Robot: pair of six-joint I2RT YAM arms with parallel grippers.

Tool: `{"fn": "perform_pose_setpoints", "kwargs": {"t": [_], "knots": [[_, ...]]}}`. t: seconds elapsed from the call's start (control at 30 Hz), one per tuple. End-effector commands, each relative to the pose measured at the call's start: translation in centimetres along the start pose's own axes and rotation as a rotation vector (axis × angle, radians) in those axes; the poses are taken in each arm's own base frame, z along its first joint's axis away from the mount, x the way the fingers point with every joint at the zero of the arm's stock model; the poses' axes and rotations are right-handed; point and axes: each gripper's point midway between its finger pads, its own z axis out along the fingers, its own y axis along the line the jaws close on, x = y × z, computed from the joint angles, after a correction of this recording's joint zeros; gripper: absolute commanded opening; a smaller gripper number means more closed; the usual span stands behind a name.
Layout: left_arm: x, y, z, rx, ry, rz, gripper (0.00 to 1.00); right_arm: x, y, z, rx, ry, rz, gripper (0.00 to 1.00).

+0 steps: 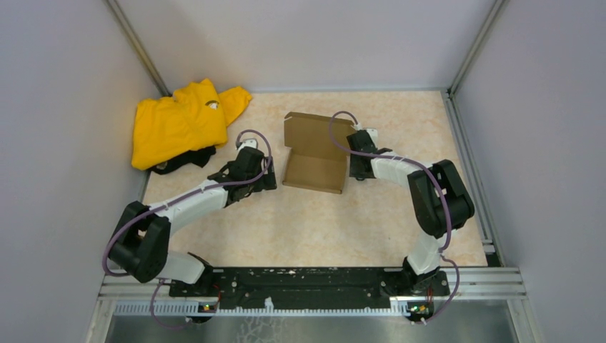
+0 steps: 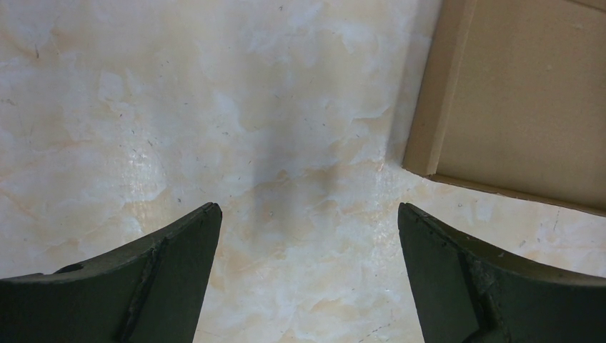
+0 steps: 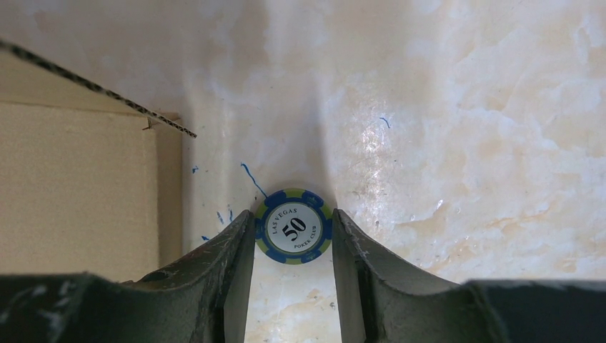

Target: Fold the paper box

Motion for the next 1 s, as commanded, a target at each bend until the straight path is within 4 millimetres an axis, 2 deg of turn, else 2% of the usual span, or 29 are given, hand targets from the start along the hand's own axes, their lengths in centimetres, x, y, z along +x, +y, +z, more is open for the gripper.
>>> {"fn": "perform_pose_setpoints", "kwargs": {"t": [0.0,0.97], "knots": [[-1.0,-0.7,0.1,0.024,-0.022,-0.005,0.99,0.2,-0.6,-0.2,0.013,0.032,-0.019,0.4],[-0.8,-0.8,0.4,0.028,-0.011,-0.009,0.99,-1.1,-0.4,-1.5,-0.013,-0.01,-0.005,0.4]]}}
